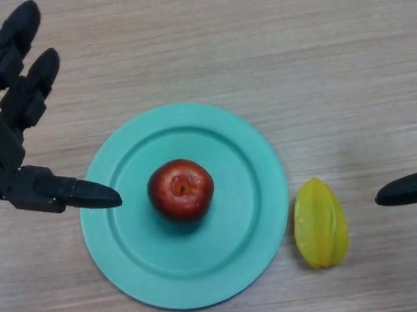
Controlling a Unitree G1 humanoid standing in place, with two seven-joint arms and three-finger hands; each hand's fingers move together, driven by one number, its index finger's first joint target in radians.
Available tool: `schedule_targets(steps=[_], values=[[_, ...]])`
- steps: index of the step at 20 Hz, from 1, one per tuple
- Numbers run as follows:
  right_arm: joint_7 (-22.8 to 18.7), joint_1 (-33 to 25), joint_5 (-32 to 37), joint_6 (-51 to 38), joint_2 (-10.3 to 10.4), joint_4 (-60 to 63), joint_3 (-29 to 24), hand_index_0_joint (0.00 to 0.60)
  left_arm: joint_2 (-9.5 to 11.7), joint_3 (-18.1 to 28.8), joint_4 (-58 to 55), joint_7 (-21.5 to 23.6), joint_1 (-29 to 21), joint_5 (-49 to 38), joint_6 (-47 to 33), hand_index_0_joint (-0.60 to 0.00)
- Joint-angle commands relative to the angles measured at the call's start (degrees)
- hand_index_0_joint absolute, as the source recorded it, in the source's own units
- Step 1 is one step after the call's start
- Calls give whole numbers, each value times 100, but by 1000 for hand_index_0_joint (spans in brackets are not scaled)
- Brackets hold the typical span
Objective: Pick up the red apple and place it on the plate
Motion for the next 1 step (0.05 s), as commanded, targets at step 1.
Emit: schedule_targets(steps=[1], values=[[-175, -156, 200, -706, -244, -201, -267, 0, 276, 482, -297, -16, -147, 98, -767, 0]])
